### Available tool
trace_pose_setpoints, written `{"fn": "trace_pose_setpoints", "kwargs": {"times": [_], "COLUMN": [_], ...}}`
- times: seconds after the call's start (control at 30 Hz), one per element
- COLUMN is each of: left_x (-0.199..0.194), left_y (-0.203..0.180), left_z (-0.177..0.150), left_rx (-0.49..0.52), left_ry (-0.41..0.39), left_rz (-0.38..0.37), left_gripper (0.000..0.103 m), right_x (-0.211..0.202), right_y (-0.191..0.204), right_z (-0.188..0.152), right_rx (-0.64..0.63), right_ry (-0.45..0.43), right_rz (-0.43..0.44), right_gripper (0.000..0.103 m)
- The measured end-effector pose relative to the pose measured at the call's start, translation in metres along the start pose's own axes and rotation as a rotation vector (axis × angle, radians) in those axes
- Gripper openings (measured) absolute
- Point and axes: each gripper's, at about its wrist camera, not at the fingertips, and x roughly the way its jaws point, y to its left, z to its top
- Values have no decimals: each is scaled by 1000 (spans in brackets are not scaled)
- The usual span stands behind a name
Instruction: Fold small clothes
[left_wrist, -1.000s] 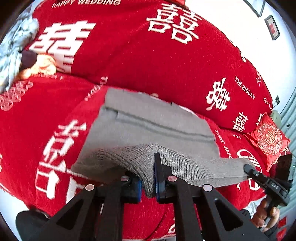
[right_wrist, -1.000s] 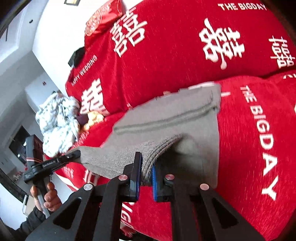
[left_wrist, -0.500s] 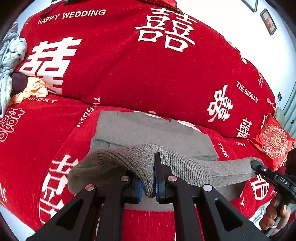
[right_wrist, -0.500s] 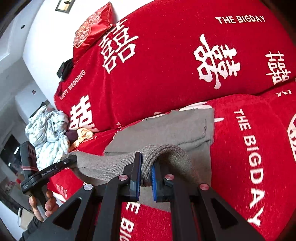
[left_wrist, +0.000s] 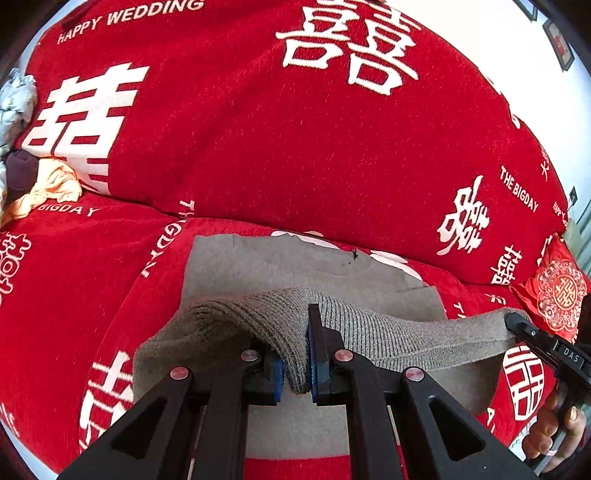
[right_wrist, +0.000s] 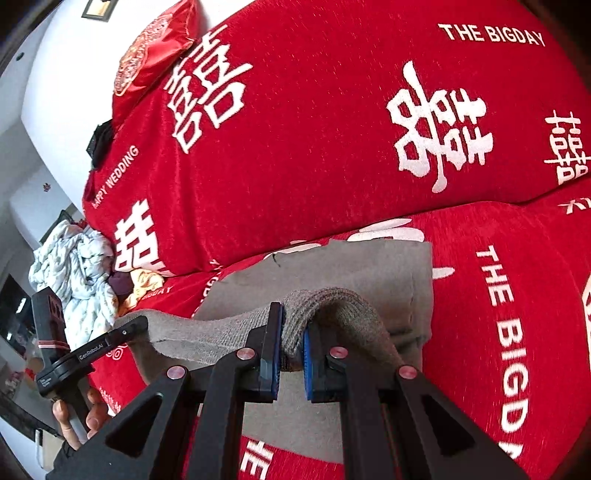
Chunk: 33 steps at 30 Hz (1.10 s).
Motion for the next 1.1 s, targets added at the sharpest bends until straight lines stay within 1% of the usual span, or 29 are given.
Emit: {"fn": "trace_pose_setpoints", "kwargs": {"times": [0.4, 0.57, 0.9, 1.1], "left_x": [37, 59, 110, 144], "left_y": [-4, -2, -1, 1], "left_z": [36, 48, 59, 61], "left_rx": [10, 7, 8, 3], "left_ry": [28, 51, 109, 159], "left_rz": [19, 31, 58, 77], "left_gripper": [11, 11, 11, 11], "right_x": [36, 53, 99, 129], "right_y": [-11, -16, -36, -51], "right_z": [36, 48, 61, 66], "right_rx": [20, 28, 55, 77], "right_ry": [31, 43, 88, 119], "right_rz": [-39, -55, -96, -119], "right_gripper": [10, 10, 10, 10]}}
